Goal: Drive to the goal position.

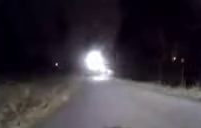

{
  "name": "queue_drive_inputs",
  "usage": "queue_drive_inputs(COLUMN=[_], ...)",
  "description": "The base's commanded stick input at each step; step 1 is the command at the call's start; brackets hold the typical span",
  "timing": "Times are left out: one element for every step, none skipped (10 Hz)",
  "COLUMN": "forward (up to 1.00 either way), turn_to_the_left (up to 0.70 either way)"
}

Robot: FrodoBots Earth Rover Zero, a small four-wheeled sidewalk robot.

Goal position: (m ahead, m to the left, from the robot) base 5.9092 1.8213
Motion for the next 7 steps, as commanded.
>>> queue_drive_inputs(forward=[1.0,1.0,1.0,1.0,1.0,1.0,1.0], turn_to_the_left=[0.04,0.04,0.04,0.04,0.04,0.04,0.05])
